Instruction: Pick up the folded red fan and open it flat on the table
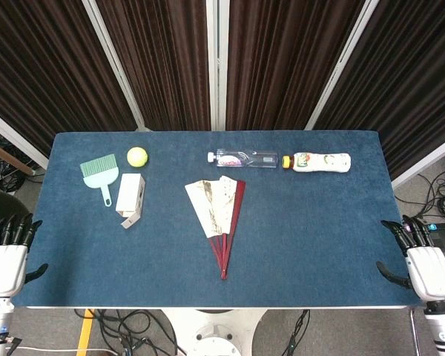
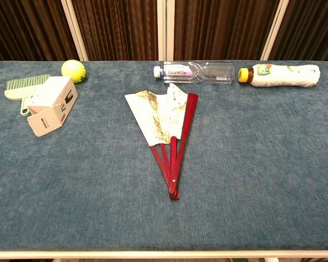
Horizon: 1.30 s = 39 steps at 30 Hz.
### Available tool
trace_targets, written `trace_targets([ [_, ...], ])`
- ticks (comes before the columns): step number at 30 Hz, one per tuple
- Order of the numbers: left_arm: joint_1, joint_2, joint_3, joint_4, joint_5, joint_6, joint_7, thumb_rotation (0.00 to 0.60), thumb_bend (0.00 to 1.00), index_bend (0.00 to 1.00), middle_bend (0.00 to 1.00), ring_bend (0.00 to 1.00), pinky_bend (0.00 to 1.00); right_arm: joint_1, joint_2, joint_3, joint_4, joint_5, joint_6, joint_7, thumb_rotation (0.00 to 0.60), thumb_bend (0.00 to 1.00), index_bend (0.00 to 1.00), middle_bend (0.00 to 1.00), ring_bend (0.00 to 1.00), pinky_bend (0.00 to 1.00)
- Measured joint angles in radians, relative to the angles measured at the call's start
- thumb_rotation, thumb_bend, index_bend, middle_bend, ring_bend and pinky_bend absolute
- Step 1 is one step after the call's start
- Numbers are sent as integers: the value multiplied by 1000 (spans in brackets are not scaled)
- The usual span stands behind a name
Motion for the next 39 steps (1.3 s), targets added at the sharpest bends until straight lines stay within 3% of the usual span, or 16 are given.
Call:
trace_targets([
  [15,-4,6,-4,-8,-2,-8,-35,600,0,179,88,0,67,47,2,-5,-6,-40,-46,11,600,157,153,202,11,0],
  [21,-2,8,-10,-13,8,13,-43,600,0,179,88,0,66,165,-7,6,-11,-109,-154,15,600,157,203,270,16,0],
  [26,2,12,-6,-27,18,19,-45,600,0,179,88,0,66,313,-44,36,-2,-128,-332,0,600,155,249,276,18,0],
  [31,5,12,-4,-33,25,29,-43,600,0,179,89,0,67,497,-163,93,71,-87,-535,9,600,64,310,286,20,8],
  [39,8,15,-9,-38,23,35,-49,600,0,179,89,0,67,678,-467,170,328,25,-679,-87,600,8,413,320,62,56],
])
